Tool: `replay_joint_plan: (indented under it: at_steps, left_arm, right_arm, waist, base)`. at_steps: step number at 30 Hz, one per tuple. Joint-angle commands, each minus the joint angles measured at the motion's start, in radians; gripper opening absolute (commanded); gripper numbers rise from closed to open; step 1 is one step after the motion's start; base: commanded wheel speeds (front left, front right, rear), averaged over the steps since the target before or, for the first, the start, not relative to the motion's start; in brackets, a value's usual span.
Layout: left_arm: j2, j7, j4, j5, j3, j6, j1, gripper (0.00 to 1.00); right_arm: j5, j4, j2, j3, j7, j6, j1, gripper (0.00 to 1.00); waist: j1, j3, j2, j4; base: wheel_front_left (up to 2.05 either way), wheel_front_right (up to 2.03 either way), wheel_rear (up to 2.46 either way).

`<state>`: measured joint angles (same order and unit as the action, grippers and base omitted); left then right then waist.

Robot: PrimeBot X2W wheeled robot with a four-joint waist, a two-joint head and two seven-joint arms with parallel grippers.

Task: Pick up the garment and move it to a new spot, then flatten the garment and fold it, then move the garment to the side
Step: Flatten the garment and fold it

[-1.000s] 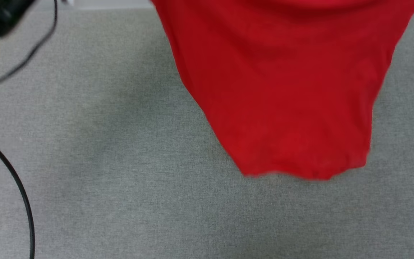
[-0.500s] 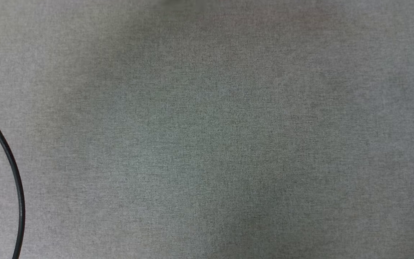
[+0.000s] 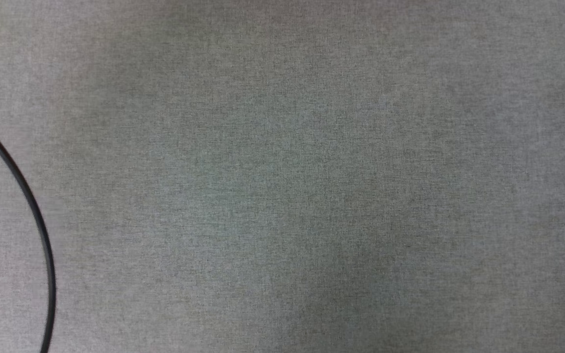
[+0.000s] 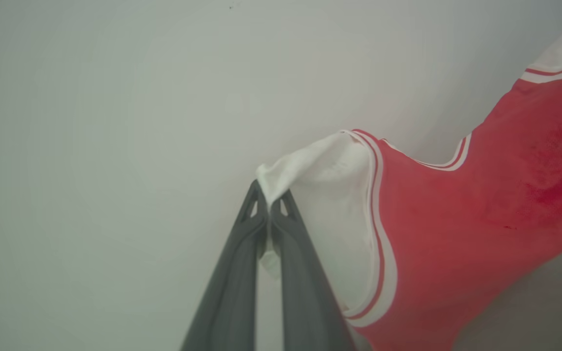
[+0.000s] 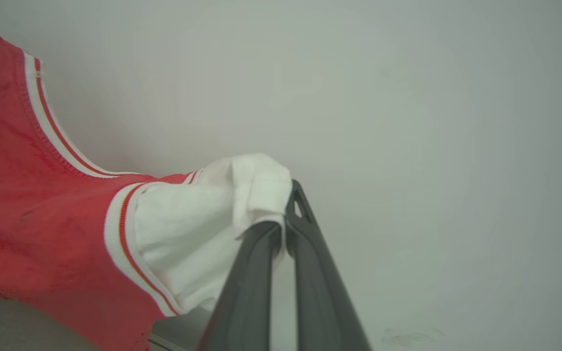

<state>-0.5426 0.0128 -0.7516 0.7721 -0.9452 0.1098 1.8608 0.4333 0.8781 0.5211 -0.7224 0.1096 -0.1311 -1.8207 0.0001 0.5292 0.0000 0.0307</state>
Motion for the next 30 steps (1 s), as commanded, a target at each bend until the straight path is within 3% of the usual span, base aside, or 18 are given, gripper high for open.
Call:
replay_joint_plan:
  at_steps: [1,8,15,23,30]
  left_arm:
    - [0.006,-0.014,-0.011,0.008,-0.008,0.005,-0.034,0.00]
    - [-0.006,-0.090,-0.027,0.036,-0.049,0.015,-0.195,0.00]
    - [-0.052,-0.163,0.025,0.068,-0.094,0.010,-0.442,0.00]
    - [-0.112,-0.217,0.152,0.134,-0.123,-0.068,-0.771,0.00]
    - [-0.207,-0.235,0.343,0.210,-0.133,-0.195,-1.055,0.00]
  right_arm:
    - [0.013,0.013,-0.010,-0.019,-0.015,0.001,0.031,0.00]
    - [0.098,0.021,-0.033,-0.124,-0.078,0.001,0.186,0.00]
    - [0.201,-0.043,-0.005,-0.236,-0.139,0.001,0.412,0.00]
    - [0.291,-0.120,0.045,-0.328,-0.179,0.001,0.641,0.00]
    - [0.355,-0.179,0.107,-0.381,-0.192,0.001,0.849,0.00]
  waist:
    - [-0.0001,-0.002,0.0000,0.000]
    - [-0.0001,-0.040,0.0000,0.000]
    - [-0.0001,-0.099,0.0000,-0.009]
    - [-0.0001,-0.164,0.0000,-0.021]
    - [-0.0001,-0.252,0.0000,-0.031]
  base:
    - [0.00,0.00,0.00]
    - [0.00,0.00,0.00]
    - [0.00,0.00,0.00]
    - [0.00,0.00,0.00]
    - [0.00,0.00,0.00]
